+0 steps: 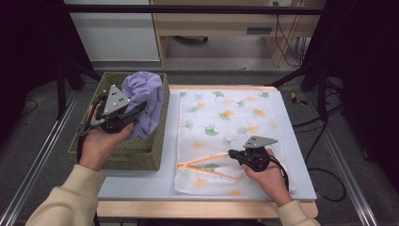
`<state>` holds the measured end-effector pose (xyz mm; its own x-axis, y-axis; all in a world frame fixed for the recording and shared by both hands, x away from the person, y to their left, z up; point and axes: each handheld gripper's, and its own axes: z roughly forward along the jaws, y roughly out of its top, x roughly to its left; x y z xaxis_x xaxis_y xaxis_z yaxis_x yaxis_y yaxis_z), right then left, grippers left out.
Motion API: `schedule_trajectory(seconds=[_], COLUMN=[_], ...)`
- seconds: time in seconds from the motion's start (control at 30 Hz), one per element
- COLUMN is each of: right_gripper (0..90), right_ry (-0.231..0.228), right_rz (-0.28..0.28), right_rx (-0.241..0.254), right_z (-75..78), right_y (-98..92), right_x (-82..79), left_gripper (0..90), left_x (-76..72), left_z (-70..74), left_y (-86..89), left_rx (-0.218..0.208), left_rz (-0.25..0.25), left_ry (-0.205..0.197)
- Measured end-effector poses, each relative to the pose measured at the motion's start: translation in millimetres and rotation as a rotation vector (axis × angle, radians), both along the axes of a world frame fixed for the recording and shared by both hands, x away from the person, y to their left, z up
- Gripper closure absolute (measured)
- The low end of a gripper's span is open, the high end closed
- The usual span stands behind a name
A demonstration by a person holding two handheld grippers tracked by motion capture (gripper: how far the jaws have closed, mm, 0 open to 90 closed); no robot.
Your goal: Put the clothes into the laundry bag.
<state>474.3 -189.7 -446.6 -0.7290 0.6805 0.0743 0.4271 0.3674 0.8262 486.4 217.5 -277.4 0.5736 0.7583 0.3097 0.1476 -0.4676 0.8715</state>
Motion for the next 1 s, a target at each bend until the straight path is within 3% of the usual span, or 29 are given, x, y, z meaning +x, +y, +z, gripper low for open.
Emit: schedule_trajectory(seconds=[0.37,1.0], right_gripper=[88.3,88.5], right_ry=[0.005,0.031], right_rz=[-0.012,0.003], right_rx=[0.015,0.053], right_z=[-0.3,0.2], right_y=[-2.2,-7.9], right_x=[0.7,3.3], left_gripper=[73.6,73.6], left_x=[-12.7,-25.1], left_z=[13.0,3.5], left_y=[-33.1,-90.5], left_rx=[-0.018,-0.018], left_rz=[-0.098,-0.232], left_ry=[-0.005,0.033])
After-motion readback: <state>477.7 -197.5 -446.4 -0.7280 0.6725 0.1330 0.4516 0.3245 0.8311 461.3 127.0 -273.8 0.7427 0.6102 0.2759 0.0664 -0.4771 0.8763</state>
